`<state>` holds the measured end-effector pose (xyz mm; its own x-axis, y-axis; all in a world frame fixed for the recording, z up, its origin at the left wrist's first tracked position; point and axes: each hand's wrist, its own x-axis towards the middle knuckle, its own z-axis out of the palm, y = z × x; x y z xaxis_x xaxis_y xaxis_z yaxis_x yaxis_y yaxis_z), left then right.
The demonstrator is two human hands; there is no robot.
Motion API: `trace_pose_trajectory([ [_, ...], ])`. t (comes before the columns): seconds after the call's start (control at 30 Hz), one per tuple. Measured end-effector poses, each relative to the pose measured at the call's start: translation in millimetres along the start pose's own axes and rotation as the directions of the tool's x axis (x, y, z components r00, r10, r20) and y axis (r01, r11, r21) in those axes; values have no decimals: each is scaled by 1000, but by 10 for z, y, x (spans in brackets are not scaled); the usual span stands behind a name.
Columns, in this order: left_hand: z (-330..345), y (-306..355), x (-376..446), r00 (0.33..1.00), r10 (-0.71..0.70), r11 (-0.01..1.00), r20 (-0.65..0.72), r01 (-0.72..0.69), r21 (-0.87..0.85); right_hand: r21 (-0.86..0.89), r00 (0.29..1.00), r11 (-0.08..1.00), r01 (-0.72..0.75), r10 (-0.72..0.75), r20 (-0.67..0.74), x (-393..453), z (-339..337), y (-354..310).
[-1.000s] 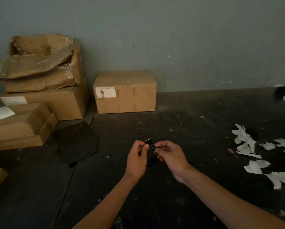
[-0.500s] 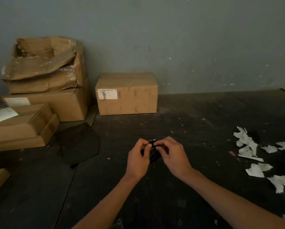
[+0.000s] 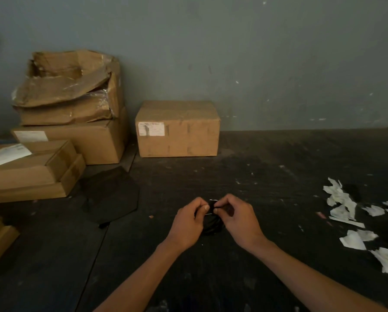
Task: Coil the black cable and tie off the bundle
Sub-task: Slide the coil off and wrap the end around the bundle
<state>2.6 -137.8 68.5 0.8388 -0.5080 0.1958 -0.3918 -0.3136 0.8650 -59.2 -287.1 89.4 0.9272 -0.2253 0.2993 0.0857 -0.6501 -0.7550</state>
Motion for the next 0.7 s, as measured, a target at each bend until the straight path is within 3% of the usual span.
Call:
trace_pose_trajectory([
  [0.17, -72, 23, 33, 997, 7, 996, 77, -14, 85, 59, 997, 997, -56, 53, 50, -19, -47, -26],
  [0.37, -59, 72, 70, 994, -3, 996, 113, -7, 84, 195, 967, 947, -255, 250, 49, -2, -33, 8],
  [0.57, -20, 67, 33, 993, -119, 968, -11, 113, -225, 429, 911, 819, -380, 411, 23, 18, -146, 35],
  [0.7, 86, 18, -20, 941, -329, 782, 77, 317, -537, 606, 839, 651, -456, 542, 49, 32, -178, 80],
])
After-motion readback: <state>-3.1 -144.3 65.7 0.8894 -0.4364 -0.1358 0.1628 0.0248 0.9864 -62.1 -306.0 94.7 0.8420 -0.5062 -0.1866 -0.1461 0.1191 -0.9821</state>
